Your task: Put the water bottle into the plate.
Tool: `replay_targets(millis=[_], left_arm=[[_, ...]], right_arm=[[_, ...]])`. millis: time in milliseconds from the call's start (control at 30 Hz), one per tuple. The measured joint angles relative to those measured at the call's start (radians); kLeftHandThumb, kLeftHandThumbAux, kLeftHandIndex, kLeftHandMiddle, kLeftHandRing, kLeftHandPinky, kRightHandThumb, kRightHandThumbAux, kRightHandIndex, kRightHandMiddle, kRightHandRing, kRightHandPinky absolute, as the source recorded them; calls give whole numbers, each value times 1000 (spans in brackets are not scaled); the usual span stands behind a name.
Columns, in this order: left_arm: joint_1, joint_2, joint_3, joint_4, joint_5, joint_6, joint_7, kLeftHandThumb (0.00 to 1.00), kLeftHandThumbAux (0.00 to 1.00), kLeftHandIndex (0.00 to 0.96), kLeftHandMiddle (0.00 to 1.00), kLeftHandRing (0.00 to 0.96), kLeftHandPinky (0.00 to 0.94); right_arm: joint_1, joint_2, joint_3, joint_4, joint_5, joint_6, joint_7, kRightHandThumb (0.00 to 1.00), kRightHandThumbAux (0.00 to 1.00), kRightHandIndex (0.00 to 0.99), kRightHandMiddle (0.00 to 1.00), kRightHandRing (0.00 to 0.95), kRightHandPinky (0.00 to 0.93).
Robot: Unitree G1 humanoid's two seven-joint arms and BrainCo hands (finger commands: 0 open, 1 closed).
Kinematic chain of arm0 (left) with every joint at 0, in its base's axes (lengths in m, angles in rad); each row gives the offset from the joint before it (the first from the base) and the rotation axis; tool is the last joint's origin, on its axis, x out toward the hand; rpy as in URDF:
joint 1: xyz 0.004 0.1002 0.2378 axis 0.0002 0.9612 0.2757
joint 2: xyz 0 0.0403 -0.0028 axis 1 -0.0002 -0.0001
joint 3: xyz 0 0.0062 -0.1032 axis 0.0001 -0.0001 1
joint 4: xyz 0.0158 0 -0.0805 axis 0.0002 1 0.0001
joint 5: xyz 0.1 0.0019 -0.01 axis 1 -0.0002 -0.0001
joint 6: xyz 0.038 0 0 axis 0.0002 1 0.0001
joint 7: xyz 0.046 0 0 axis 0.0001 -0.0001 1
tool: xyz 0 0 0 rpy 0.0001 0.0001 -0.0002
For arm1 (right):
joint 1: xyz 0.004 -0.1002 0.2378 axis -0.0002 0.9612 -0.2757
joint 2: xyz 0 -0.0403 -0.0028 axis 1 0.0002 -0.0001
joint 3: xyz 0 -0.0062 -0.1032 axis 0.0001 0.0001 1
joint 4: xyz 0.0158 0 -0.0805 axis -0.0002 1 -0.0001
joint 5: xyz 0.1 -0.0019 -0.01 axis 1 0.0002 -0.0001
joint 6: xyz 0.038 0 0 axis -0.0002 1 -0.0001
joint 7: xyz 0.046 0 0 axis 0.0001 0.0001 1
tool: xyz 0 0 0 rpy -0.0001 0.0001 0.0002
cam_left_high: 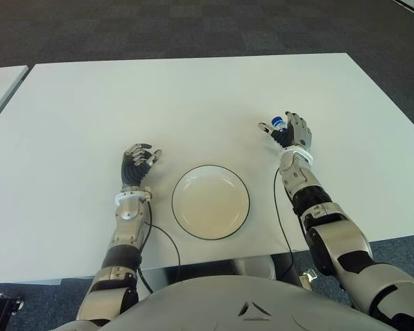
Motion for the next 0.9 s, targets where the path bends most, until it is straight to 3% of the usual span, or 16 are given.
replay_targets(millis=[367, 600, 900], left_arm=[[-6, 3, 4, 31, 0, -30, 10, 704, 716, 435, 660, 643, 625], [-11, 3, 16, 44, -13, -47, 10, 706, 715, 436, 668, 649, 633], [-14, 4, 27, 51, -18, -49, 10, 707, 715, 435, 668, 648, 634]], right_arm=[[-78, 2, 18, 182, 15, -30, -25, 556, 241, 0, 0, 0, 0], [-99, 11, 13, 213, 49, -18, -29, 529, 293, 0, 0, 0, 0], [-103, 24, -17, 224, 111, -24, -80, 423, 421, 0, 0, 0, 2]])
